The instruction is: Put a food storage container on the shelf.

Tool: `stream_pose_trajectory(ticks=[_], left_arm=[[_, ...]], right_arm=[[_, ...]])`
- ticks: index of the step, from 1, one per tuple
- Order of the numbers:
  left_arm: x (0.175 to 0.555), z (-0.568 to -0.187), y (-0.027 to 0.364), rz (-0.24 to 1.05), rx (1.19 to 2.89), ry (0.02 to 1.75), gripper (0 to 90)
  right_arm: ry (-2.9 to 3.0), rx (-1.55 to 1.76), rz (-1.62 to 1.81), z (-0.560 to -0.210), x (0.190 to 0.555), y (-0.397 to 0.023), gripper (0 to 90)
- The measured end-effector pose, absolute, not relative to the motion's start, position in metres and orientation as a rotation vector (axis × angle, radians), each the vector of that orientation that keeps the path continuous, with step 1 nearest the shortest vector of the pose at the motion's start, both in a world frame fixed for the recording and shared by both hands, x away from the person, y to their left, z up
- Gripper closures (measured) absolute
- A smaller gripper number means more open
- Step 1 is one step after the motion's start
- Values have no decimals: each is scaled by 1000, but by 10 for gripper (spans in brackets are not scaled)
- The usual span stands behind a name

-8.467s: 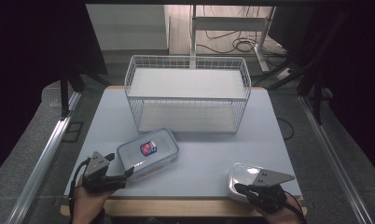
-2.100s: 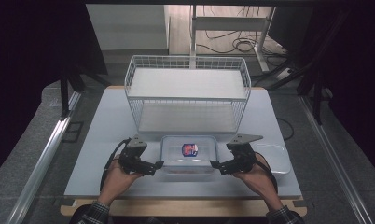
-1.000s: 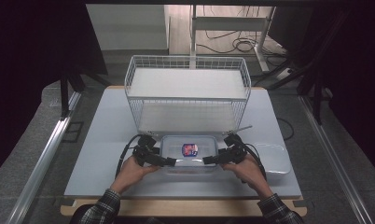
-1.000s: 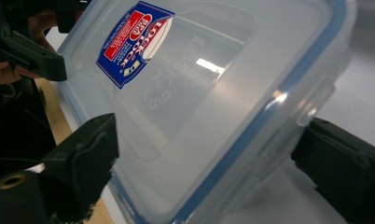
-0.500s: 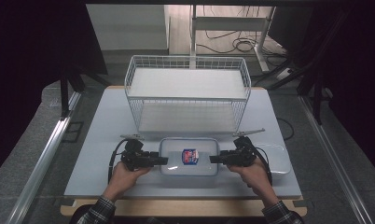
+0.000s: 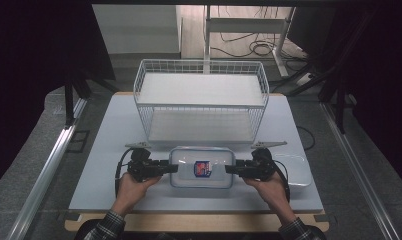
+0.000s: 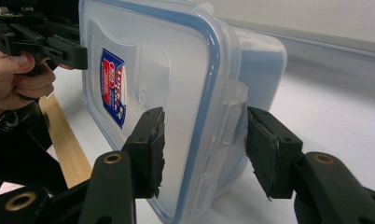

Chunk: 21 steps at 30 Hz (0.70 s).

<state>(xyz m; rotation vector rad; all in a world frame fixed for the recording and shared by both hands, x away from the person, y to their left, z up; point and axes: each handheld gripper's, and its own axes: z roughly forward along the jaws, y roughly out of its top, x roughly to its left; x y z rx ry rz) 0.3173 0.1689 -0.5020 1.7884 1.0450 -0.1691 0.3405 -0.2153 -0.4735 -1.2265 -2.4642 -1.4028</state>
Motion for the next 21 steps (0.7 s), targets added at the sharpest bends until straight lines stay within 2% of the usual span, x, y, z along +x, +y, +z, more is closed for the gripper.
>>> stream_pose_trajectory(ticks=[6, 21], left_arm=[[314, -491, 166, -84, 1795, 1013, 528], [317, -478, 173, -68, 1753, 982, 527]], right_arm=[[-2514, -1213, -1440, -470, 338, -213, 472], [-2530, -1152, -1571, -451, 338, -212, 496]])
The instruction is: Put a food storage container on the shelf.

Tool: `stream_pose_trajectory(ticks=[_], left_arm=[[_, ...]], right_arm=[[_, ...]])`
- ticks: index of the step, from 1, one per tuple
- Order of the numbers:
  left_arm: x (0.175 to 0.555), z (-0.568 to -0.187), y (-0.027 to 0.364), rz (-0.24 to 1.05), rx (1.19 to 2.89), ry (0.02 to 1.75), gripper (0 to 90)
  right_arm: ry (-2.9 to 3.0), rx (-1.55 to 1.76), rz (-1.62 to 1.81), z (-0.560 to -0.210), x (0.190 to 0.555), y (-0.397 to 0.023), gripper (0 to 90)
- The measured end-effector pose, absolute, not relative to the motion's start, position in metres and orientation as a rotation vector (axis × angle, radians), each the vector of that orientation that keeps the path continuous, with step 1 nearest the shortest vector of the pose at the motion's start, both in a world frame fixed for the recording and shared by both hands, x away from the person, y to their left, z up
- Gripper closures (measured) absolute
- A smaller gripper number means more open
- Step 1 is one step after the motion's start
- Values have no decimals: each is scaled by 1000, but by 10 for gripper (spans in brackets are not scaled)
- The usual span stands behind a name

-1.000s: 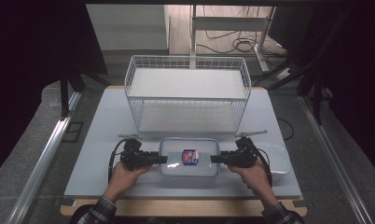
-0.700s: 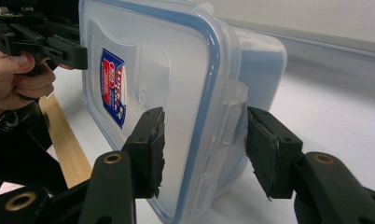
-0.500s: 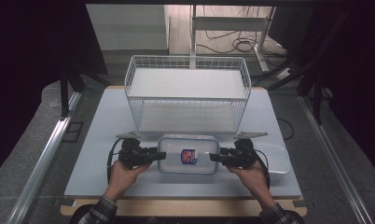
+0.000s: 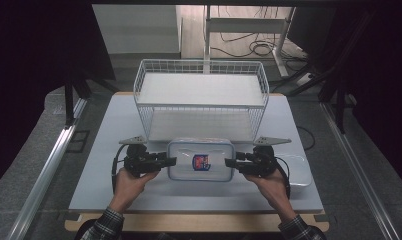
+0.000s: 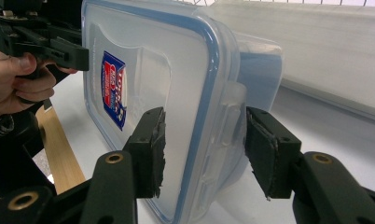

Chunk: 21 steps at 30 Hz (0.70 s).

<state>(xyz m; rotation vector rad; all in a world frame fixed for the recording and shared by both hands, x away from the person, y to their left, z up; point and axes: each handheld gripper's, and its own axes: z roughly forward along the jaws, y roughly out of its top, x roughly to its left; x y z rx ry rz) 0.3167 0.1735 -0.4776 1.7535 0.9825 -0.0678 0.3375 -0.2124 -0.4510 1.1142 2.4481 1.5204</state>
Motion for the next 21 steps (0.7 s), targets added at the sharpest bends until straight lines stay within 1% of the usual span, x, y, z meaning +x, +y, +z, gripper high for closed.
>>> stream_pose_trajectory(ticks=[6, 11, 21], left_arm=[[319, -466, 174, -49, 1750, 968, 527], [322, -454, 176, -20, 1736, 954, 526], [334, -414, 178, 53, 1719, 930, 522]], right_arm=[[2433, 1095, 1534, -442, 339, -212, 496], [2413, 1056, 1537, -428, 342, -210, 496], [2374, 996, 1556, -392, 355, -207, 495]])
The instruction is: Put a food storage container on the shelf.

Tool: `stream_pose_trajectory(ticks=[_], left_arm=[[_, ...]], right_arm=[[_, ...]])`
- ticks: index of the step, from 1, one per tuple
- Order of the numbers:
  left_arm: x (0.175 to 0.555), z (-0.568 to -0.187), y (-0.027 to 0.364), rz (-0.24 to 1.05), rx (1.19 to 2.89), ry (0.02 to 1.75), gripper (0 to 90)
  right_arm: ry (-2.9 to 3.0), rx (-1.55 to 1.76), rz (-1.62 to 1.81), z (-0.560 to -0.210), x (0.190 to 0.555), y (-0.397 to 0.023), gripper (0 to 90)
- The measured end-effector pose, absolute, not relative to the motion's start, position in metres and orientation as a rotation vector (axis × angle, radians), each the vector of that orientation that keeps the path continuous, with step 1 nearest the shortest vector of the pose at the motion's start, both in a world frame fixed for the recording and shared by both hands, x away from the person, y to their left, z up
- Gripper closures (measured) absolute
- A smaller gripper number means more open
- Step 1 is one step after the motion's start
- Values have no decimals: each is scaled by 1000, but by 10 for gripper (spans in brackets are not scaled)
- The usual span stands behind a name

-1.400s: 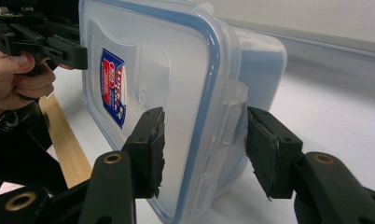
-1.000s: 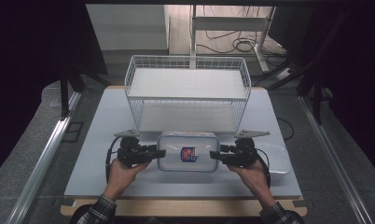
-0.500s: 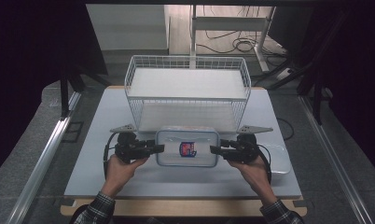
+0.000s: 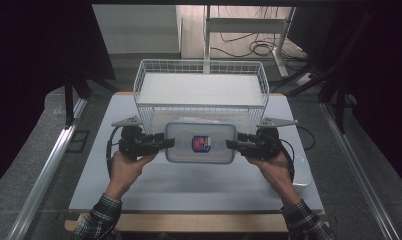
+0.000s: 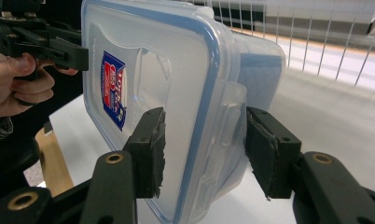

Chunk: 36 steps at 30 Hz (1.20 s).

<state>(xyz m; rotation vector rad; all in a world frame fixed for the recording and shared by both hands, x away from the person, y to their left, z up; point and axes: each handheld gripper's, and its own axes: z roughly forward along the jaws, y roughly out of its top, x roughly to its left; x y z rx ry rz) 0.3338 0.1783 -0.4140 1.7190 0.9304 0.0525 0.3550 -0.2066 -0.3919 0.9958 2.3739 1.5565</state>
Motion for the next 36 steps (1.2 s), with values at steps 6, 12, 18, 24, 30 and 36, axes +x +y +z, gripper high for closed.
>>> stream_pose_trajectory(ticks=[6, 12, 18, 24, 30, 36], left_arm=[[345, -392, 180, 73, 1696, 910, 523], [357, -365, 182, 108, 1689, 890, 522], [376, -341, 187, 126, 1683, 874, 522], [392, -323, 191, 141, 1671, 881, 520], [404, -313, 192, 147, 1663, 889, 518], [417, -313, 190, 135, 1662, 898, 517]], right_arm=[[2349, 962, 1554, -367, 366, -204, 493], [2317, 927, 1565, -340, 377, -202, 493], [2292, 907, 1576, -317, 392, -198, 492], [2278, 904, 1586, -298, 410, -193, 490], [2267, 903, 1598, -286, 425, -190, 489], [2265, 930, 1594, -284, 437, -191, 487]])
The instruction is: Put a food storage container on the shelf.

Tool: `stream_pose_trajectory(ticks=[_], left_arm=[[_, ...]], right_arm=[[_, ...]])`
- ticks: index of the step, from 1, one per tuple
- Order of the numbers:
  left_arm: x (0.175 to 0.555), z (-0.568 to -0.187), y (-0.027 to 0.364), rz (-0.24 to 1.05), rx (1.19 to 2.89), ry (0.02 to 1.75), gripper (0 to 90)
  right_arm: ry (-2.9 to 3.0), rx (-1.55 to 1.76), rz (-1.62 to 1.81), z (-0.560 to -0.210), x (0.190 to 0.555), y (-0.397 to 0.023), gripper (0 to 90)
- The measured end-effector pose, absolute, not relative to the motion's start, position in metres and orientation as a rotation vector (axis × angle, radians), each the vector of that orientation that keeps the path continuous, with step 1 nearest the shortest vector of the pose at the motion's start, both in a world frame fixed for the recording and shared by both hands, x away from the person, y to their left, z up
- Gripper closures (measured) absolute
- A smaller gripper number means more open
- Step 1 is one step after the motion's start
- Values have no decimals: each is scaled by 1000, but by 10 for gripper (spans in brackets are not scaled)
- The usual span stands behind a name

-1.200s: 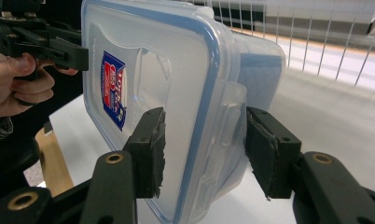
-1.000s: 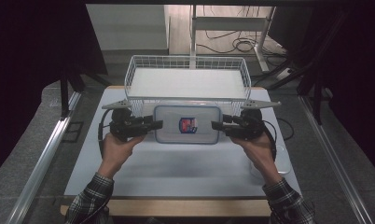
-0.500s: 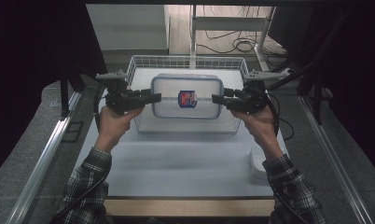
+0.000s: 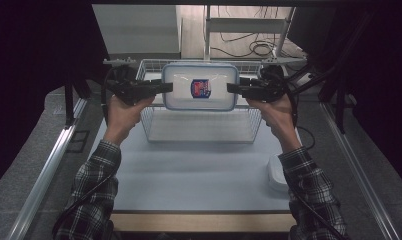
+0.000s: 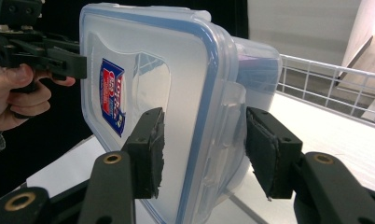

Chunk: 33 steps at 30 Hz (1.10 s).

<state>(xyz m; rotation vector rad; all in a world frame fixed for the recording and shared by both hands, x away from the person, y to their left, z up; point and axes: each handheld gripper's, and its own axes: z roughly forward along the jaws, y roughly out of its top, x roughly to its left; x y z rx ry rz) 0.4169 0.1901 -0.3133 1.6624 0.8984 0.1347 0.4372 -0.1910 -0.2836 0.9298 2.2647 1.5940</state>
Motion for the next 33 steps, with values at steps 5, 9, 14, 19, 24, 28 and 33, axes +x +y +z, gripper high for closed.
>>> stream_pose_trajectory(ticks=[5, 9, 14, 19, 24, 28, 33], left_arm=[[427, -316, 188, 117, 1660, 911, 516], [432, -318, 185, 118, 1666, 921, 511], [438, -320, 181, 134, 1669, 932, 505], [442, -318, 178, 179, 1667, 956, 493], [443, -312, 177, 212, 1659, 954, 499], [444, -307, 173, 239, 1674, 975, 501], [449, -310, 169, 267, 1693, 1000, 519]], right_arm=[[2253, 963, 1602, -285, 447, -193, 485], [2244, 998, 1614, -288, 453, -196, 484], [2230, 1035, 1608, -292, 459, -197, 490], [2214, 1066, 1609, -291, 464, -197, 492], [2213, 1082, 1624, -290, 468, -197, 496], [2199, 1114, 1642, -291, 472, -197, 493], [2162, 1167, 1653, -293, 478, -196, 484]])
